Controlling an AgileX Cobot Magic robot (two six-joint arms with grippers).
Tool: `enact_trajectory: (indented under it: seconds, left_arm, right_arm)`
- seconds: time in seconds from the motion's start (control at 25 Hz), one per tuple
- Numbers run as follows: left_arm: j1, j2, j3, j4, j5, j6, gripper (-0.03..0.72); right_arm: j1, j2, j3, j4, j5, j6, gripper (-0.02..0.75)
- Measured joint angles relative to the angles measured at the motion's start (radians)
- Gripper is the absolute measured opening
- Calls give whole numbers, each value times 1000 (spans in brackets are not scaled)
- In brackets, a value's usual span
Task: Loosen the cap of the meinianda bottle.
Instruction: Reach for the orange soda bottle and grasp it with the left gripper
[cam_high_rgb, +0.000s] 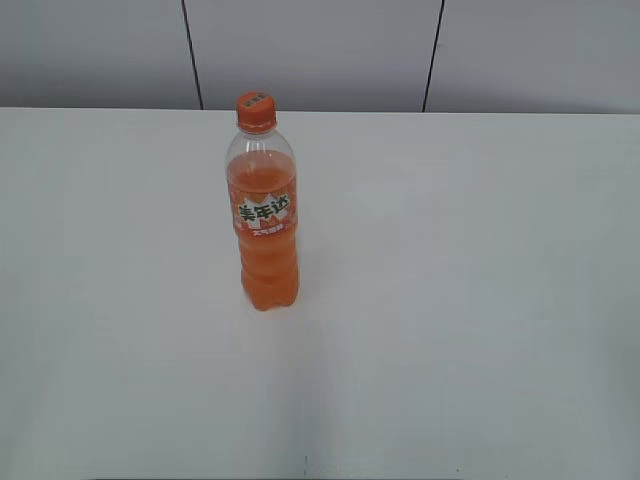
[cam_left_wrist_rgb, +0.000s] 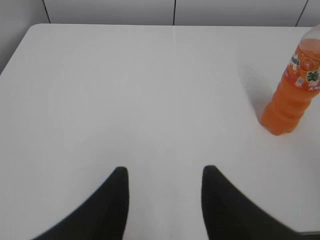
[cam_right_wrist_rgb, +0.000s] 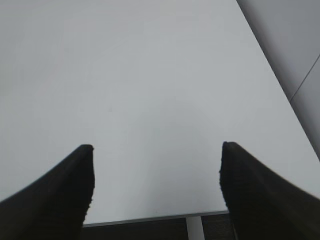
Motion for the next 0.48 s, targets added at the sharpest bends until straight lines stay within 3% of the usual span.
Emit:
enact_trajectory:
  seconds: [0.48]
  left_arm:
    - [0, 0, 0, 0, 0, 0, 310]
  right_arm:
    - [0, 0, 0, 0, 0, 0, 585]
